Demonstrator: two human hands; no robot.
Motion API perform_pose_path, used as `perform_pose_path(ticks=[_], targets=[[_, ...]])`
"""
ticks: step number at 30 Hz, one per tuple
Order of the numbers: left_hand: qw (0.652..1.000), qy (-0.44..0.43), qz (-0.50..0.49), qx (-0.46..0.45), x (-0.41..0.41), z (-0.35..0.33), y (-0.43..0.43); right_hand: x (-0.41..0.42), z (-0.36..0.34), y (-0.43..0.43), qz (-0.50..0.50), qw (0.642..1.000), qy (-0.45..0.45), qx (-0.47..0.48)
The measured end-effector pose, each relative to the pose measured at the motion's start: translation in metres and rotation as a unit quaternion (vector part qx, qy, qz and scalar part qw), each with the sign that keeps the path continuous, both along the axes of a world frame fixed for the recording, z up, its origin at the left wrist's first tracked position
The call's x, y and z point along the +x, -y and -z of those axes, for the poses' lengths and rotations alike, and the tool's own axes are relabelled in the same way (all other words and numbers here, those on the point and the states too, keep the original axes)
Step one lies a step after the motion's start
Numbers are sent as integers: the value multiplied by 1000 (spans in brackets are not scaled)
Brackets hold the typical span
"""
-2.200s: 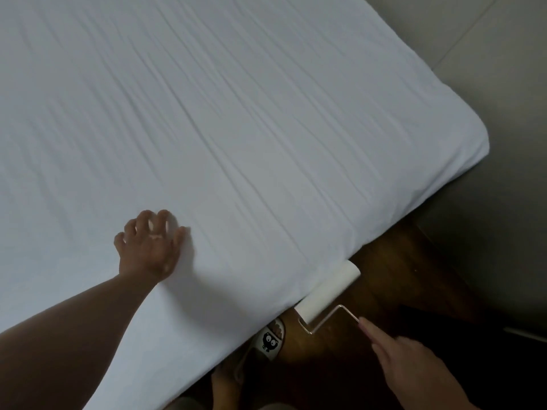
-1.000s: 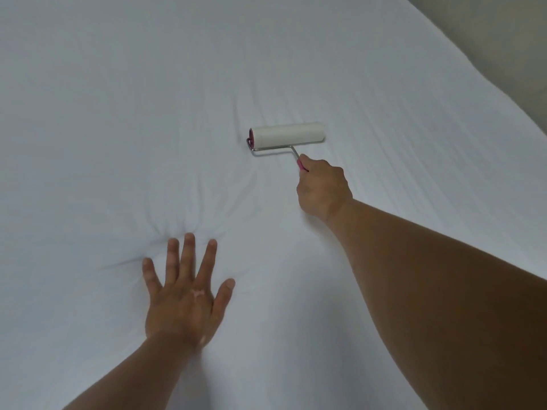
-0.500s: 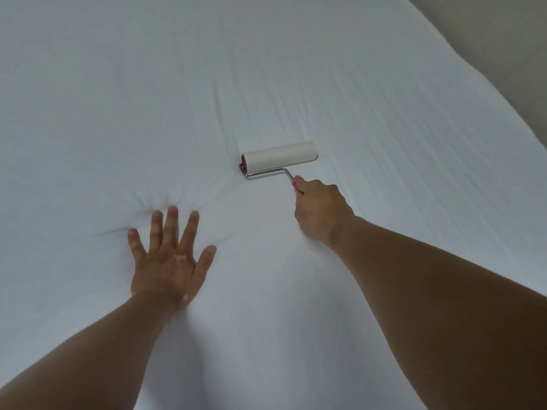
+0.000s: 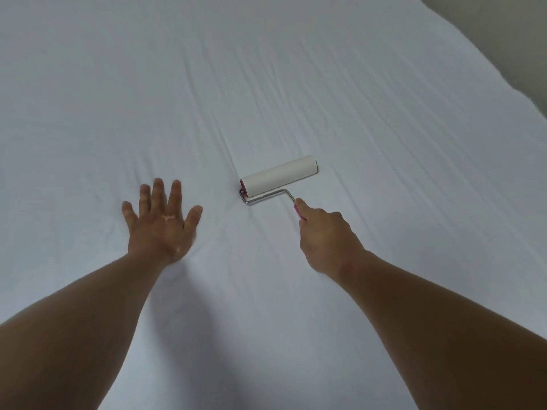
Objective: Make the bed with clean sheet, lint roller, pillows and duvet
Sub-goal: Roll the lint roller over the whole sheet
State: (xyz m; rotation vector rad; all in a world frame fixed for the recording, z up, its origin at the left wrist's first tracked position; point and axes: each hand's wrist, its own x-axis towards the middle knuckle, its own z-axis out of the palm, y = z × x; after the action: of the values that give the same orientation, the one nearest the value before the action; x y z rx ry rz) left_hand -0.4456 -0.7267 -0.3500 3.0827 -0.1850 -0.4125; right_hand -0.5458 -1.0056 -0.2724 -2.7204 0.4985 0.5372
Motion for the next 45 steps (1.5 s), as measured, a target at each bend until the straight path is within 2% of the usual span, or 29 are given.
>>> perform_pose_path(ticks=[11, 25, 30, 35, 45], targets=[[998, 41, 42, -13, -99, -1, 20, -119, -5, 10, 47, 998, -13, 40], [999, 13, 47, -12, -221, -5, 34, -320, -16, 30, 77, 994, -13, 74], [999, 4, 49, 2, -243, -7, 34, -383, -14, 37, 73, 993, -11, 93], [999, -25, 38, 16, -255, -12, 37, -432, -22, 37, 81, 995, -25, 49], [996, -63, 47, 41, -285, -18, 31, -505, -31, 35, 100, 992, -62, 35]])
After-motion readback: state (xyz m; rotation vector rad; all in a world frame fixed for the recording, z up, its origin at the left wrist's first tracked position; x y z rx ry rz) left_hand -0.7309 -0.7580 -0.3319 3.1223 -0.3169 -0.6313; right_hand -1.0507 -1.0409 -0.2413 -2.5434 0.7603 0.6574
